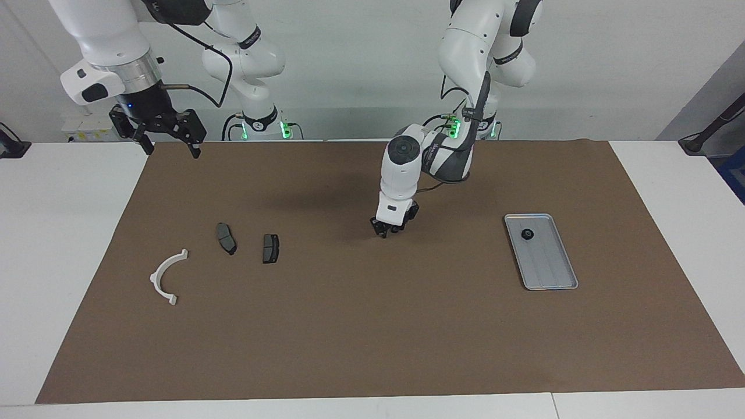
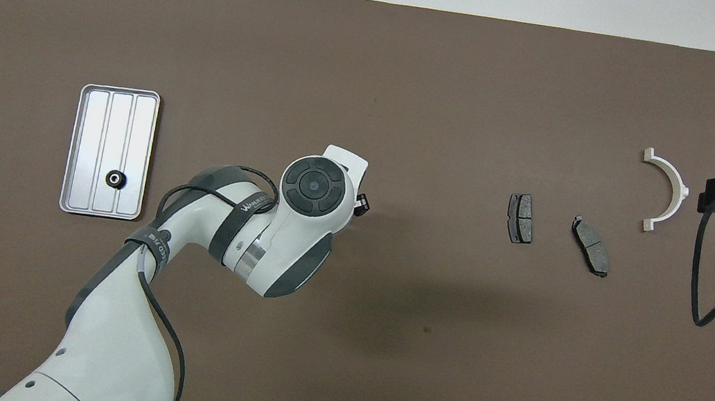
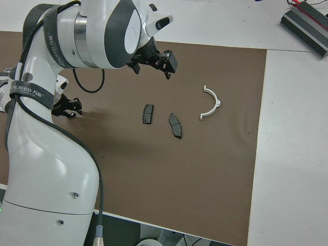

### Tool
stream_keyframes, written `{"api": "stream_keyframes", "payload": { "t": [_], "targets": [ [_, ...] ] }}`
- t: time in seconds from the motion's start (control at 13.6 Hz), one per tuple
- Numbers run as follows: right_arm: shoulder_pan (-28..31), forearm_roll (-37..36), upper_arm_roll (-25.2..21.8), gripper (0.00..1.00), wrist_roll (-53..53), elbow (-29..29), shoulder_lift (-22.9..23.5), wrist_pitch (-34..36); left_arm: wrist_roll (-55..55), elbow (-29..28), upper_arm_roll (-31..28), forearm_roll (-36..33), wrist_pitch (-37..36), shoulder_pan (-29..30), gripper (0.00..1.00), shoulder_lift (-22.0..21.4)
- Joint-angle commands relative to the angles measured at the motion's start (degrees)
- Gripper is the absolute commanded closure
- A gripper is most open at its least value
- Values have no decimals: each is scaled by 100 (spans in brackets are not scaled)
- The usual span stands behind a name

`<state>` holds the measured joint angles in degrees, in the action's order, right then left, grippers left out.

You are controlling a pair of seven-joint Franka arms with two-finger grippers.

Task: Pick bearing gear from pile to tray
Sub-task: 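Carry the bearing with the left gripper into the tray and release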

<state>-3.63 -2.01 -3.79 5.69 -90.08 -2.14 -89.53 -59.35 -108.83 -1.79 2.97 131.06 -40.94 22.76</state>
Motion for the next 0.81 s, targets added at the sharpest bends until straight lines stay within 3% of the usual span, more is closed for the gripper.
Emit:
{"api": "stream_keyframes", "payload": {
  "t": [0.0, 0.07, 0.29, 0.52, 0.74],
  "targets": [
    [-6, 34, -34, 0, -112, -106, -76, -11, 134, -375, -67, -33, 113, 16, 55, -131],
    [-6, 34, -34, 0, -112, -106, -76, -3, 134, -384, -67, -33, 113, 16, 61, -131],
    [-6, 34, -25, 0, -112, -123, -94, 94, 116, -402, -67, -33, 113, 8, 100, -131],
    [-6, 34, -25, 0, -86, -123, -103, 173, 108, -375, -84, -33, -9, 43, 100, -149],
    [2, 34, -25, 0, -95, -123, -111, 322, 274, -191, -488, -33, -360, 147, 100, -394]
  ]
}}
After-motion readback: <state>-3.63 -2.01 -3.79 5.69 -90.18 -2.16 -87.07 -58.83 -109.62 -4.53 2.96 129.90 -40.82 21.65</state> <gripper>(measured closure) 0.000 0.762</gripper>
